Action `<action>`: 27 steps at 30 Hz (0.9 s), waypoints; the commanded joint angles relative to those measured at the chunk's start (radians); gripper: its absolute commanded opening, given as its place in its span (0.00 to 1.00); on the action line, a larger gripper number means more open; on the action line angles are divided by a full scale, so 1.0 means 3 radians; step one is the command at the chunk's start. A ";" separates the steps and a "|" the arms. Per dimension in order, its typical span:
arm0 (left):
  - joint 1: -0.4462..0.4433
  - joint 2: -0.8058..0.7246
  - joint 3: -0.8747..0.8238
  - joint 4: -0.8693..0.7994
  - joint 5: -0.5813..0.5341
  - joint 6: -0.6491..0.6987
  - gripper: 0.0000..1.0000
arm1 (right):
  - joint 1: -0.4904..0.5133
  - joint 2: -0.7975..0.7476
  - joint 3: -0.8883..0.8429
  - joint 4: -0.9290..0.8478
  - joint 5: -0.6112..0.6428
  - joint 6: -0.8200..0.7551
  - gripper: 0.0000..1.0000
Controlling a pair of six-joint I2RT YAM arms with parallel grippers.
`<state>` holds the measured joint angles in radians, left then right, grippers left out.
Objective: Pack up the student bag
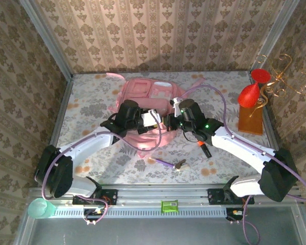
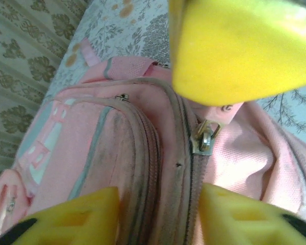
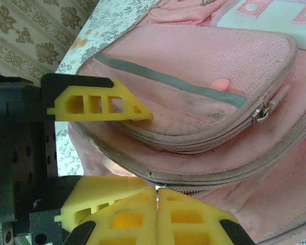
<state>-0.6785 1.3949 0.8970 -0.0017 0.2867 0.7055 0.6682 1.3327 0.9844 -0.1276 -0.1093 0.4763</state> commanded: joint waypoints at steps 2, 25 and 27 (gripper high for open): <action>0.0146 0.0028 0.0088 -0.0156 0.0063 0.0098 0.05 | 0.0032 -0.0228 0.0032 0.0255 0.0043 0.0041 0.00; 0.0710 -0.0692 -0.0560 0.0669 0.1137 -0.0512 0.00 | -0.0024 0.0143 -0.0053 0.0051 0.1509 -0.0646 0.00; 0.0767 -0.0754 -0.0594 0.0709 0.1215 -0.0546 0.00 | -0.0066 0.0175 -0.0007 0.0074 0.1585 -0.0675 0.00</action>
<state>-0.4896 1.2327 0.7170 0.1146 0.5873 0.6048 0.6830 1.3689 0.9535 -0.0879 0.2028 0.3183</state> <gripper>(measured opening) 0.068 0.067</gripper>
